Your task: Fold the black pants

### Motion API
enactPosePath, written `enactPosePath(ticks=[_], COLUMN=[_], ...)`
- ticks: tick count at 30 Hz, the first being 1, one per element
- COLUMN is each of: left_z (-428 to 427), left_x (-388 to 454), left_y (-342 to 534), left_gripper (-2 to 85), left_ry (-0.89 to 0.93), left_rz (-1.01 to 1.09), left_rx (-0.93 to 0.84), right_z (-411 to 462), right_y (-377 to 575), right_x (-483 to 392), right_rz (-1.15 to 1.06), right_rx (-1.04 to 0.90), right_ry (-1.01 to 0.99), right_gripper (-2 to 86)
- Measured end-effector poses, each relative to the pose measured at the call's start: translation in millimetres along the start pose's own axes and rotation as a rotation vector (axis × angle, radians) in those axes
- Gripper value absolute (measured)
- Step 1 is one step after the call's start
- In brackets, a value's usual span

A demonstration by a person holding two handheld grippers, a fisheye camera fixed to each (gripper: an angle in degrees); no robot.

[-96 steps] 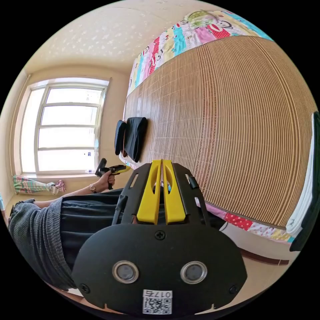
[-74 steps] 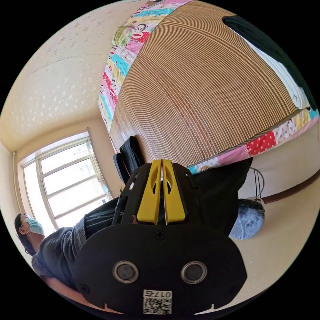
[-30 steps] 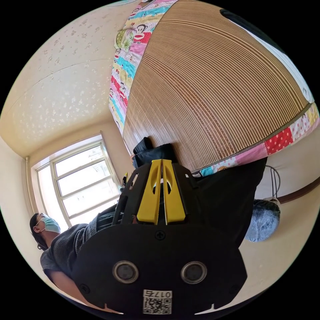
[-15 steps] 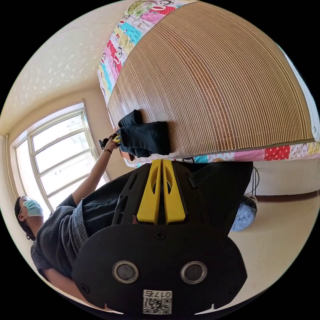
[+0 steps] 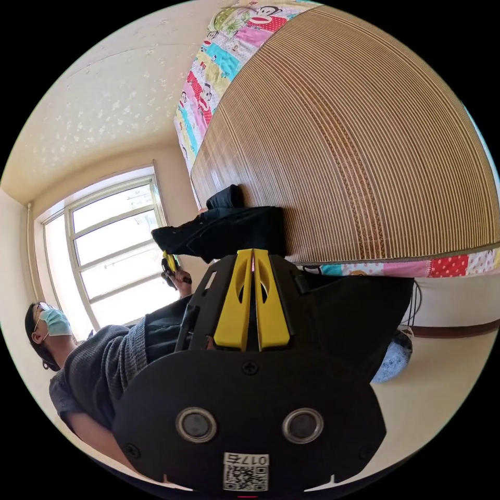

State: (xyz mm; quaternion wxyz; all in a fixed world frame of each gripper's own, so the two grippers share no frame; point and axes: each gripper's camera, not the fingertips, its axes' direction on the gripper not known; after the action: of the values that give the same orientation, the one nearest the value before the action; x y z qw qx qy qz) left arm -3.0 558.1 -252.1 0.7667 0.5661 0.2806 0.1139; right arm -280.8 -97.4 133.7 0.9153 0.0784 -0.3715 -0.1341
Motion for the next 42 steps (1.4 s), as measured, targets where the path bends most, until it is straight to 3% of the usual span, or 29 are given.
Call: enactPosePath(ticks=[5,8,10,13,19,22,25,26,27,29,33,35,37,40,42], left_z=[-7,-6,6,41,126,174,196,197,196,190,161,146,127,137,160], left_x=[116,184,220,267,379,425,446,447,447,445,435,426,421,427,427], left_y=[15,23,28,40,118,176,224,230,239,247,257,262,275,298,311], left_gripper=[1.6,1.4,1.3,1.3,1.4,1.5,1.6,1.7,1.8,1.9,2.2,2.2,2.3,2.6,3.1], left_ry=[0.407,0.823,1.243,1.636,2.029,2.109,2.103,2.088,2.043,1.934,1.376,1.098,0.687,0.238,0.129], left_rz=[0.48,0.767,0.88,0.876,0.767,0.689,0.687,0.692,0.708,0.744,0.798,0.776,0.742,0.709,0.681], left_rx=[-0.042,0.029,0.152,0.217,0.127,0.038,-0.012,-0.016,-0.029,-0.074,-0.187,-0.168,-0.091,-0.099,-0.135], right_z=[-3,-10,-13,-12,3,3,-29,-50,-74,-112,-185,-204,-216,-206,-182], right_y=[2,14,23,39,62,77,113,131,148,179,256,288,319,371,409], right_x=[-9,-22,-32,-50,-65,-63,-59,-57,-55,-57,-77,-87,-100,-137,-162], right_rz=[-0.196,-0.365,-0.47,-0.592,-0.753,-0.853,-1.051,-1.131,-1.151,-1.196,-1.266,-1.298,-1.312,-1.353,-1.378], right_rx=[-0.028,-0.039,-0.05,-0.109,-0.174,-0.179,-0.167,-0.149,-0.083,0.027,0.313,0.429,0.541,0.667,0.751], right_ry=[-0.121,-0.258,-0.361,-0.409,-0.618,-0.917,-1.121,-1.125,-1.063,-0.929,-0.652,-0.577,-0.464,-0.182,-0.005], right_gripper=[0.7,1.5,2.5,6.8,20.7,23.6,18.5,9.7,4.4,2.1,0.2,-0.1,-0.2,-0.4,-0.4])
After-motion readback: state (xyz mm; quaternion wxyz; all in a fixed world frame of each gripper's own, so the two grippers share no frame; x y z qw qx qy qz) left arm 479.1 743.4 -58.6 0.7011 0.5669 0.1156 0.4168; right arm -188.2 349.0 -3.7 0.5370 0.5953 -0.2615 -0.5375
